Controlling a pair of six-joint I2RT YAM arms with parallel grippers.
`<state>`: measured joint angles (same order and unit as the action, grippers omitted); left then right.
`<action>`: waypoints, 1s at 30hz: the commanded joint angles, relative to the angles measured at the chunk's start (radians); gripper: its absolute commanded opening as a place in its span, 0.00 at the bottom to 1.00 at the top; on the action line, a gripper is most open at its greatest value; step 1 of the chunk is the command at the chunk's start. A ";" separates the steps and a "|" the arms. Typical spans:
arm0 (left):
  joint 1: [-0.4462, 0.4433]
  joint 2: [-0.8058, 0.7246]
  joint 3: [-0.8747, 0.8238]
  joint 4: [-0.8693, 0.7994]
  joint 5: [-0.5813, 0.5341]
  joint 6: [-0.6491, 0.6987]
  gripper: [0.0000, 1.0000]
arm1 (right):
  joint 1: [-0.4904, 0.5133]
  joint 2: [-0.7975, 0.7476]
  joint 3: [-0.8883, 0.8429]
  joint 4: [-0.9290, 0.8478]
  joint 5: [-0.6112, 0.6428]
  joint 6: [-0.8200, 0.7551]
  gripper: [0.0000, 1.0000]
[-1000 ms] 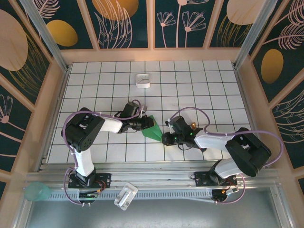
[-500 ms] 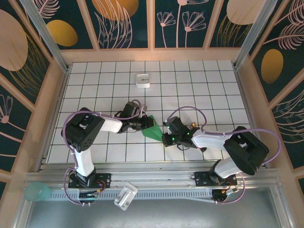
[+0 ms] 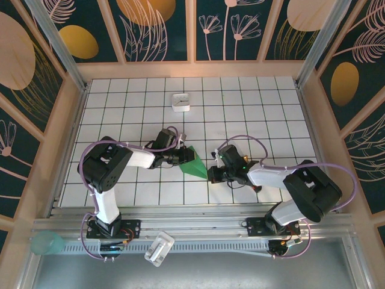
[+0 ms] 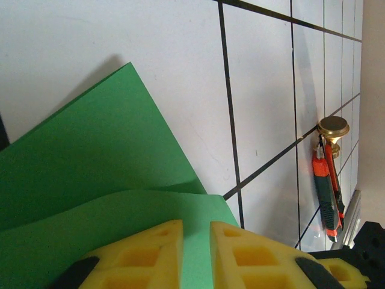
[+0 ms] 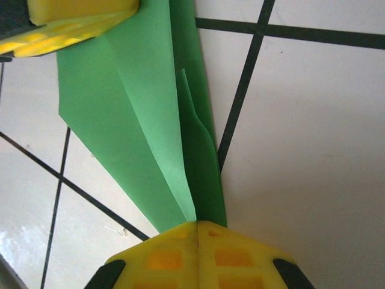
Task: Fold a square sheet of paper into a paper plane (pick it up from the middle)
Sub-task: Fourth fold the wing at the center of the table.
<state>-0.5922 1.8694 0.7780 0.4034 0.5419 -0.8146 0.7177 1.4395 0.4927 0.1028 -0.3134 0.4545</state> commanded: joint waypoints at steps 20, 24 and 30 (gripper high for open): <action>0.025 0.042 -0.021 -0.126 -0.068 0.033 0.20 | 0.011 -0.072 -0.007 -0.108 0.014 -0.041 0.16; 0.025 0.040 -0.019 -0.124 -0.068 0.033 0.20 | 0.023 -0.045 0.005 -0.102 0.027 -0.046 0.15; 0.025 0.038 -0.019 -0.127 -0.066 0.032 0.20 | 0.022 -0.018 0.014 -0.098 0.041 -0.049 0.11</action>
<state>-0.5869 1.8694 0.7780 0.3996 0.5419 -0.8143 0.7349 1.4059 0.4881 0.0212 -0.3042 0.4236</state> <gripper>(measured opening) 0.202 0.116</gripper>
